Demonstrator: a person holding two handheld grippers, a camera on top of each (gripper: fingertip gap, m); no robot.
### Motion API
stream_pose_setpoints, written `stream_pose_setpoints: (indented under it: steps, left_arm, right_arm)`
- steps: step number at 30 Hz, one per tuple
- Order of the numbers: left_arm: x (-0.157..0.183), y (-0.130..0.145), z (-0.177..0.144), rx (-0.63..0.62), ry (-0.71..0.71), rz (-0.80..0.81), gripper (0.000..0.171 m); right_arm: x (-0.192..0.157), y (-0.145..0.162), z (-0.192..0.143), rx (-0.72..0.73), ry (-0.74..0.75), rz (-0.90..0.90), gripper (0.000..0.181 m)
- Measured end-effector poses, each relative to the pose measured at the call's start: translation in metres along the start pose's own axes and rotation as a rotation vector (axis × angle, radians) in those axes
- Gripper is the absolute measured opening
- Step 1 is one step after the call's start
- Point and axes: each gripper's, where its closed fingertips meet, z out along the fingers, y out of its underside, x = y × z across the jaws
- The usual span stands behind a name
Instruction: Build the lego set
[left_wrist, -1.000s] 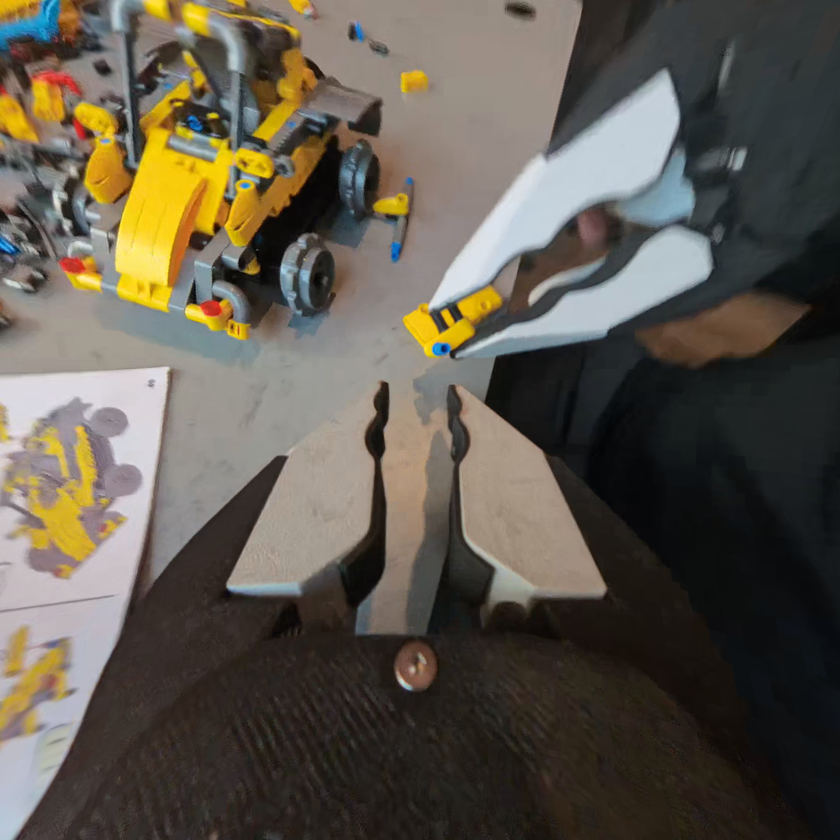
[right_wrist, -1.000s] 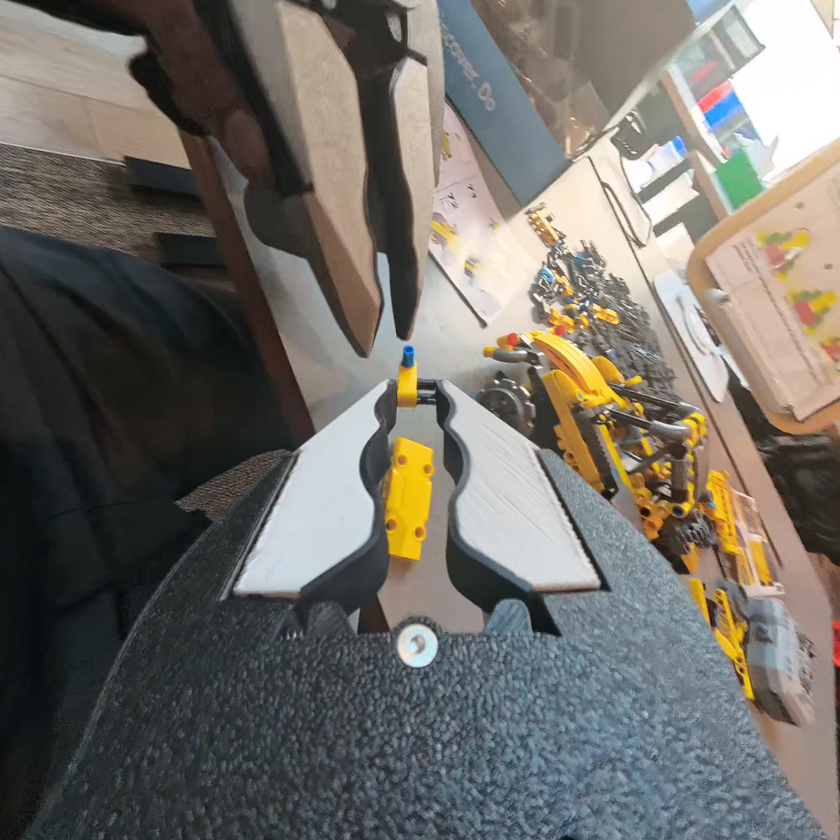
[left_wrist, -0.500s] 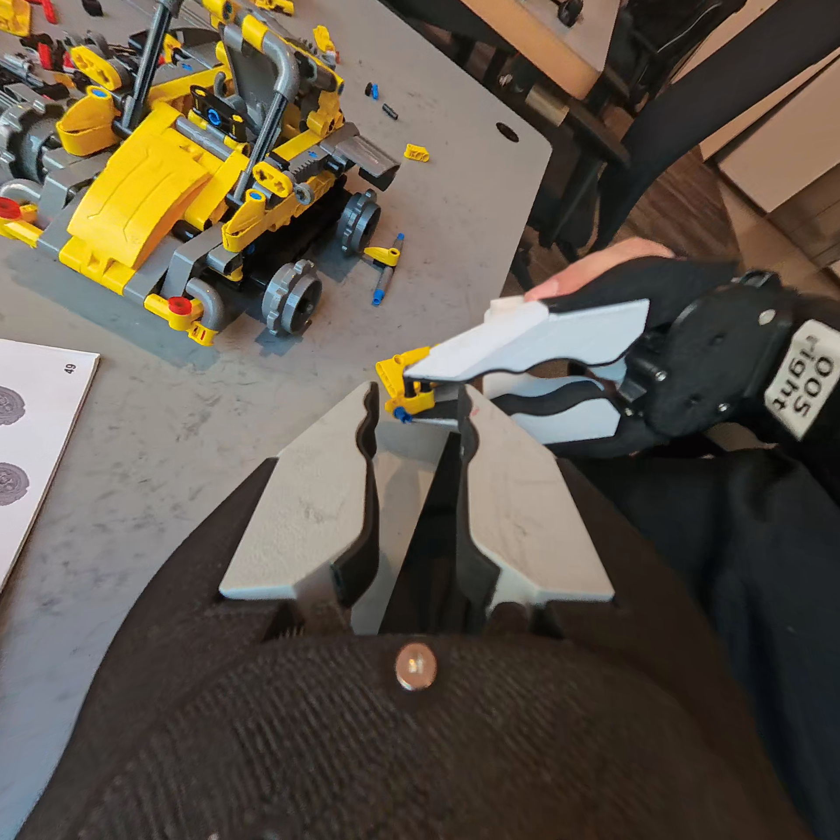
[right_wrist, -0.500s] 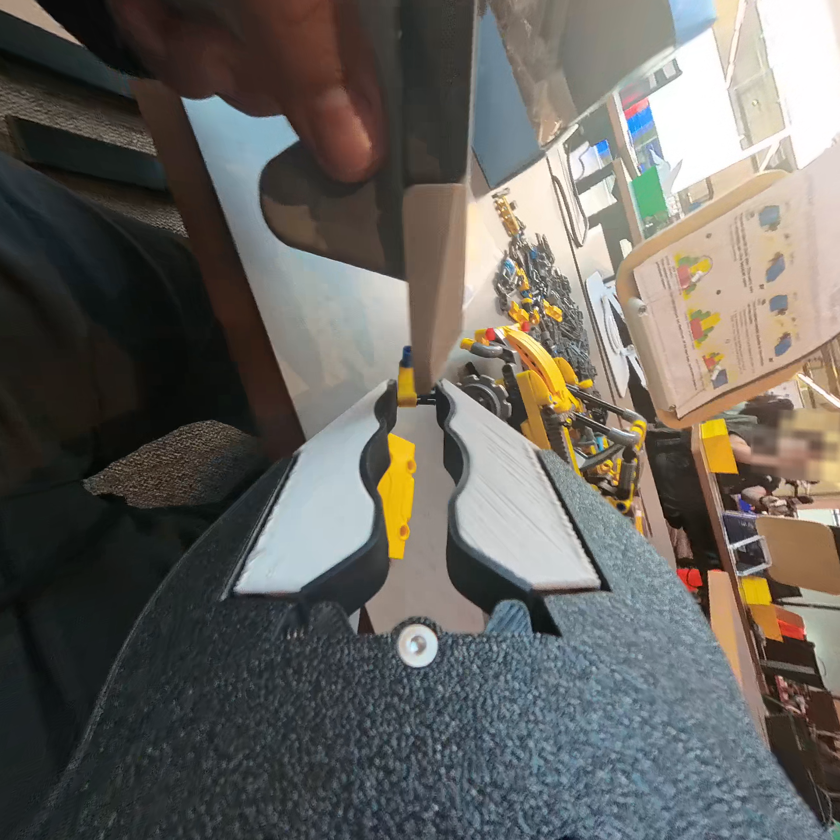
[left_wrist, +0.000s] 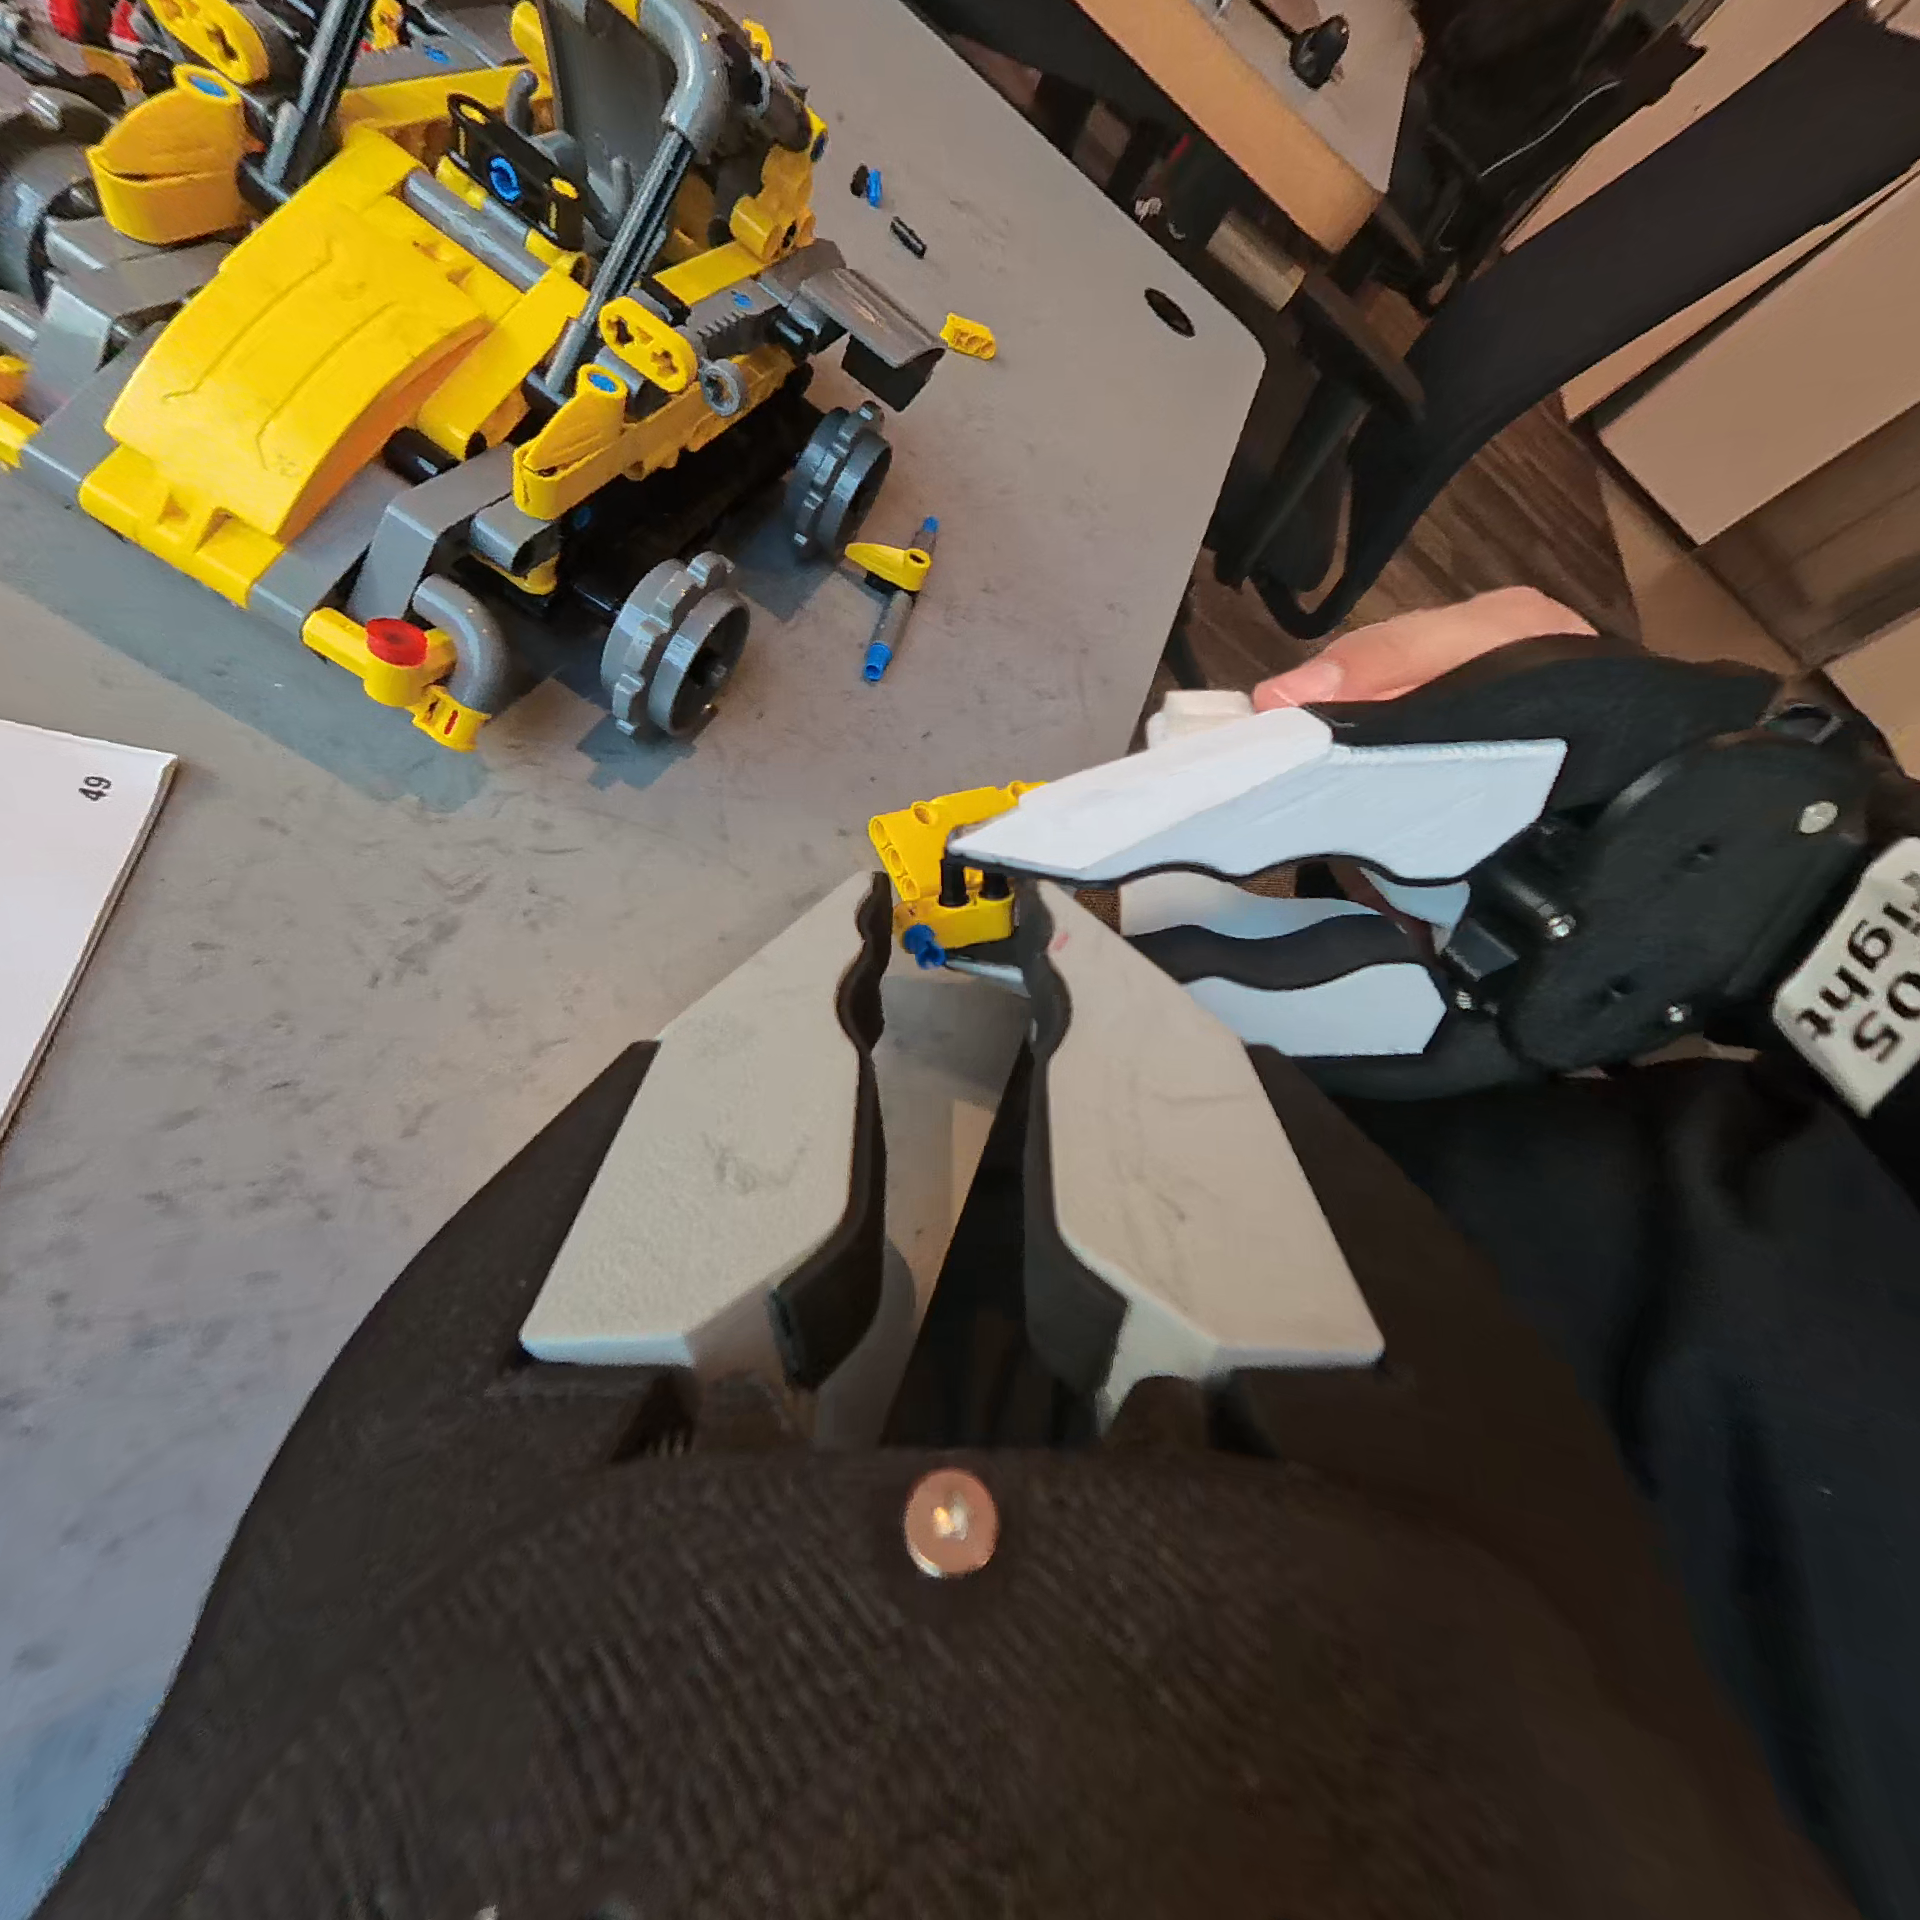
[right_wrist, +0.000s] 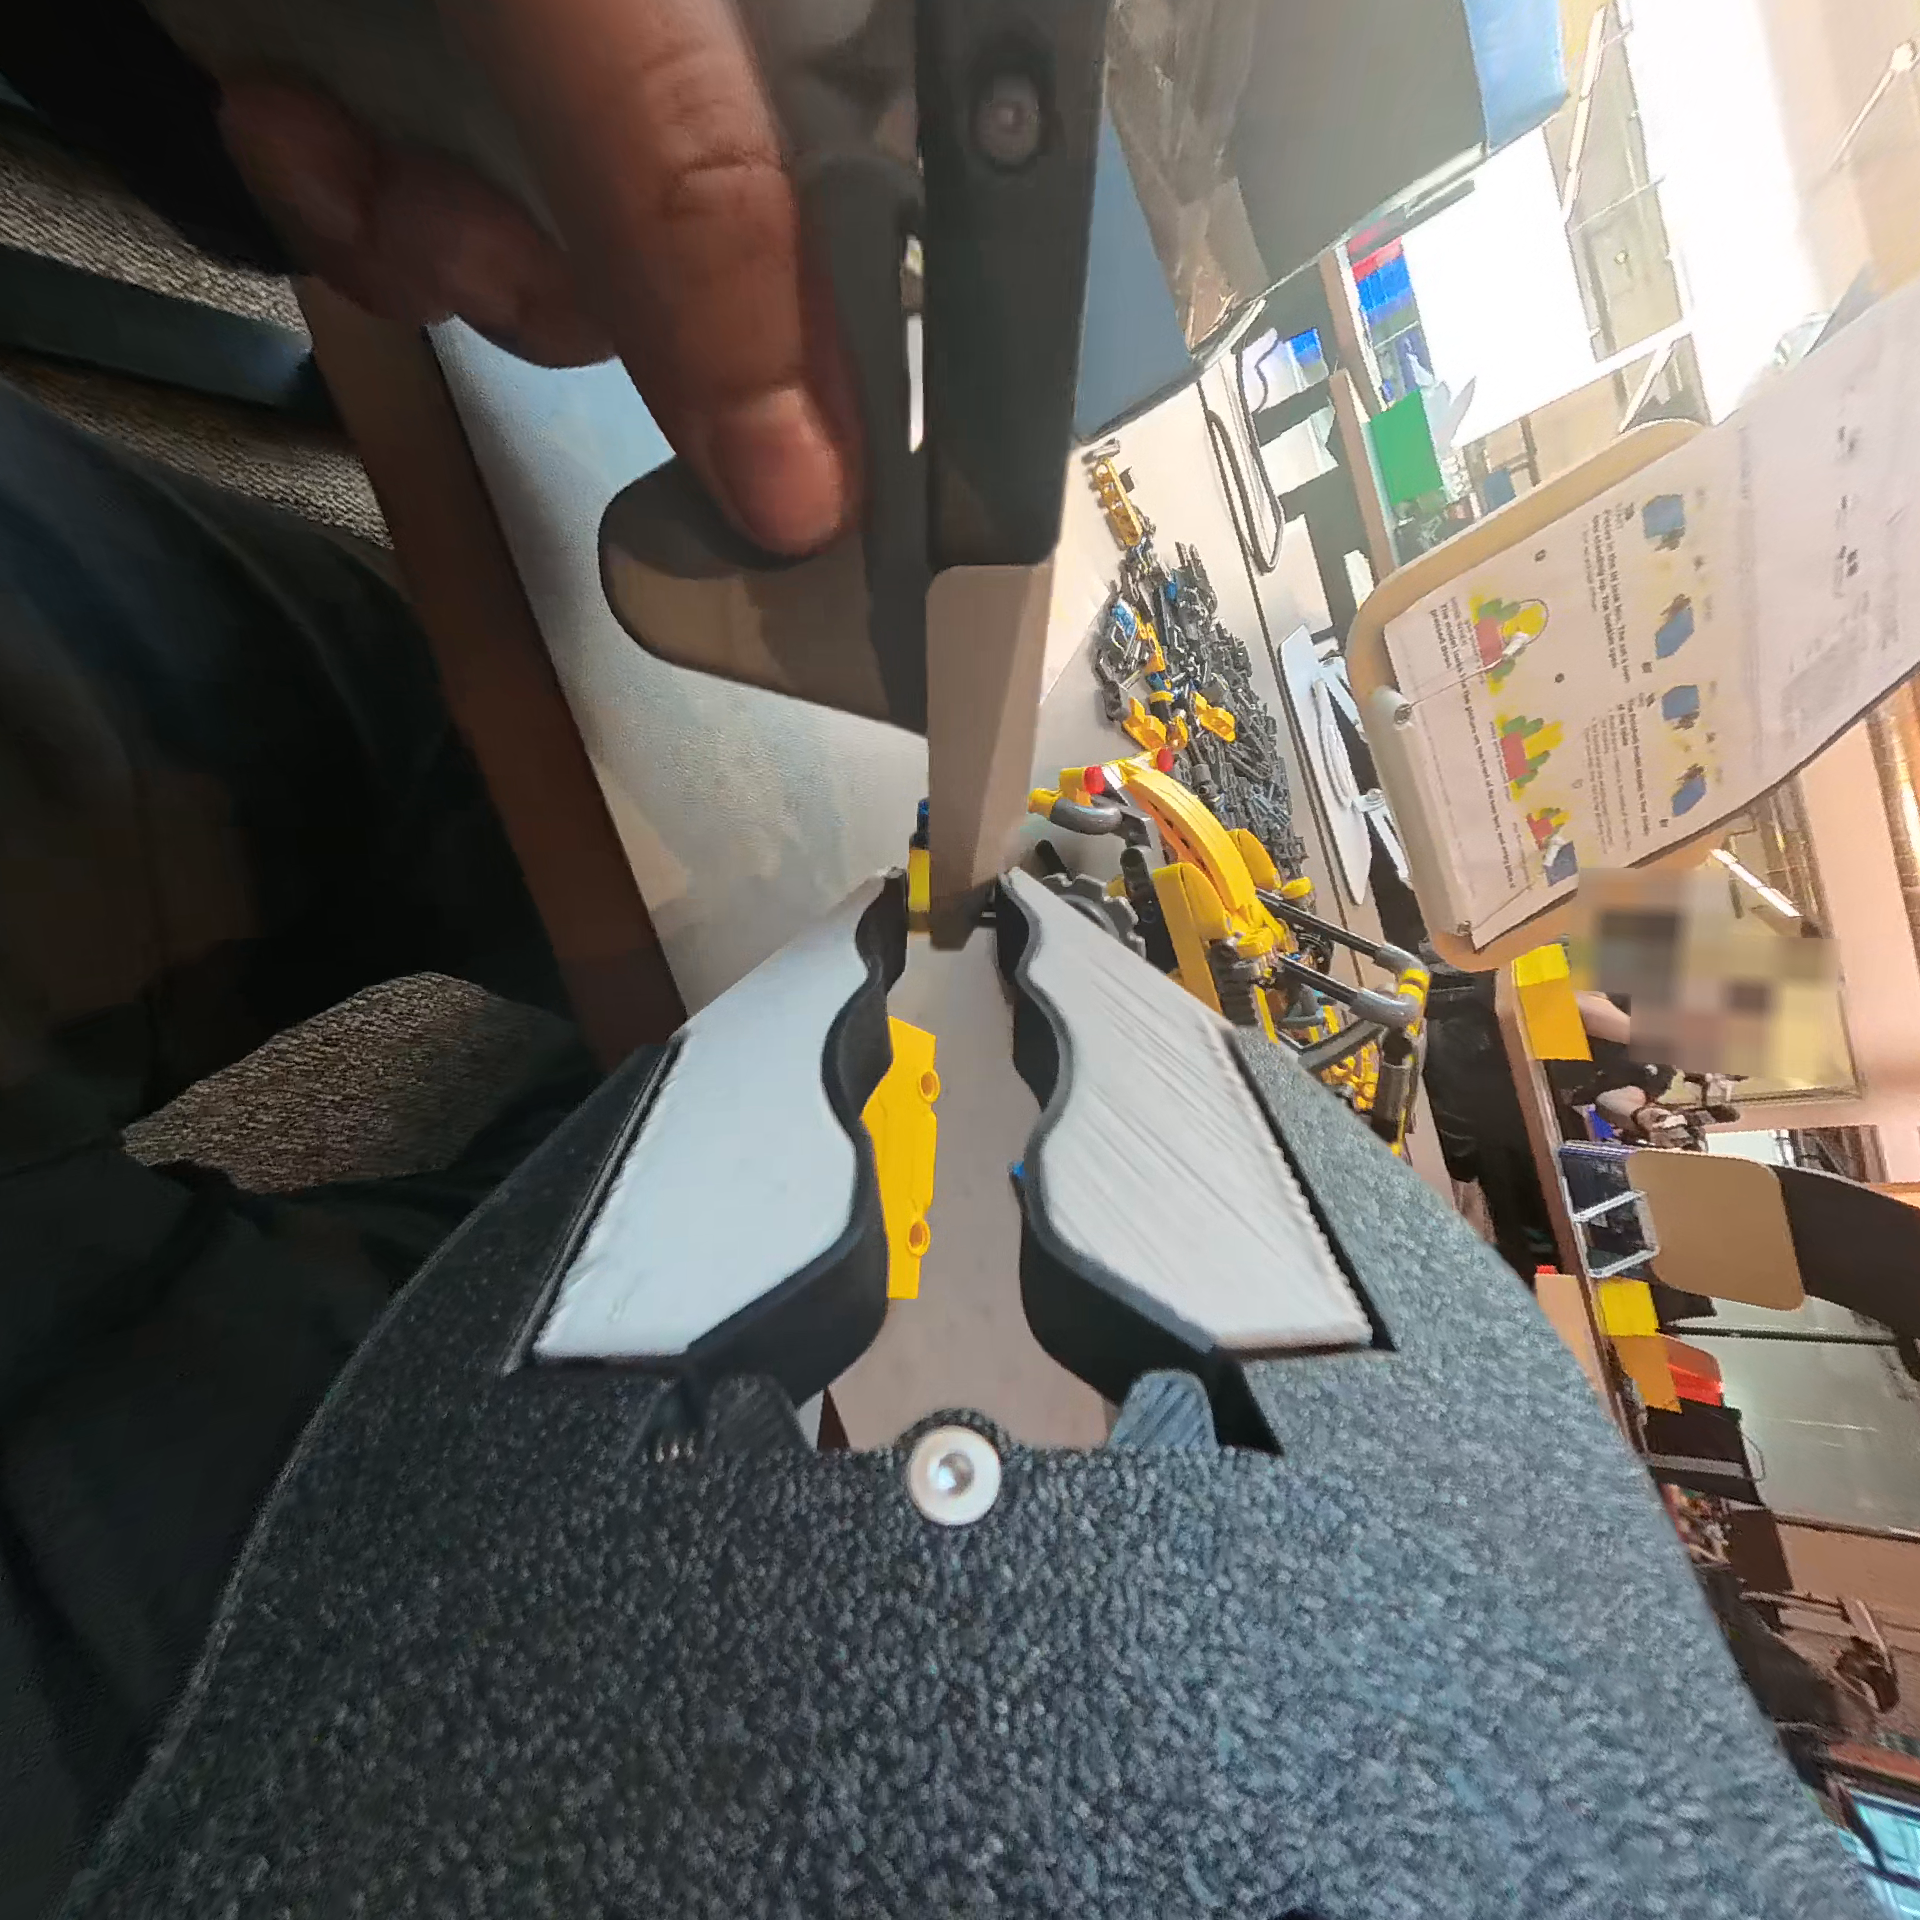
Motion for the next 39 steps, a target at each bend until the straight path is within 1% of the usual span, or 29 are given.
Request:
stream_pose_setpoints:
  steps: [4, 6, 10, 12, 13, 17, 21, 25, 27, 30, 33, 36, 37, 39]
  left_arm:
    - [-0.003, 0.004, 0.002, -0.021, -0.031, 0.033, 0.02]
    - [-0.003, 0.007, 0.003, -0.042, -0.046, 0.08, 0.011]
    - [-0.005, 0.013, 0.003, -0.107, -0.073, 0.18, 0.011]
    - [-0.005, 0.014, 0.003, -0.126, -0.071, 0.191, 0.011]
    - [-0.005, 0.013, 0.004, -0.128, -0.069, 0.188, 0.011]
    - [-0.009, 0.014, 0.002, -0.145, -0.05, 0.177, 0.011]
    - [-0.012, 0.019, -0.003, -0.19, -0.023, 0.201, 0.011]
    - [-0.026, 0.029, -0.006, -0.307, -0.068, 0.31, 0.011]
    - [-0.028, 0.029, -0.006, -0.348, -0.063, 0.35, 0.011]
    - [-0.031, 0.028, -0.006, -0.414, -0.065, 0.407, 0.012]
    - [-0.03, 0.029, -0.004, -0.475, -0.067, 0.49, 0.013]
    - [-0.029, 0.028, 0.001, -0.517, -0.063, 0.543, 0.014]
    - [-0.028, 0.028, 0.002, -0.528, -0.059, 0.554, 0.016]
    - [-0.026, 0.028, 0.004, -0.547, -0.047, 0.578, 0.023]
  right_arm:
    - [-0.004, 0.002, 0.002, -0.008, -0.02, 0.024, 0.017]
    - [-0.008, 0.003, 0.004, -0.01, -0.049, 0.051, 0.017]
    - [-0.014, 0.006, 0.005, -0.001, -0.137, 0.166, 0.019]
    - [-0.016, 0.008, 0.005, 0.003, -0.181, 0.216, 0.02]
    - [-0.015, 0.008, 0.006, 0.001, -0.179, 0.217, 0.02]
    - [-0.016, 0.008, 0.007, -0.009, -0.147, 0.167, 0.017]
    - [-0.018, 0.011, 0.007, -0.004, -0.197, 0.242, 0.019]
    - [-0.007, 0.02, -0.003, 0.003, -0.223, 0.349, 0.019]
    - [-0.002, 0.031, -0.011, -0.012, -0.244, 0.423, 0.022]
    - [0.001, 0.048, -0.023, -0.044, -0.309, 0.546, 0.026]
    - [-0.007, 0.059, -0.031, -0.079, -0.425, 0.651, 0.033]
    - [-0.019, 0.06, -0.031, -0.087, -0.548, 0.691, 0.032]
    - [-0.022, 0.061, -0.028, -0.102, -0.567, 0.697, 0.035]
    - [-0.02, 0.059, -0.023, -0.09, -0.585, 0.71, 0.035]
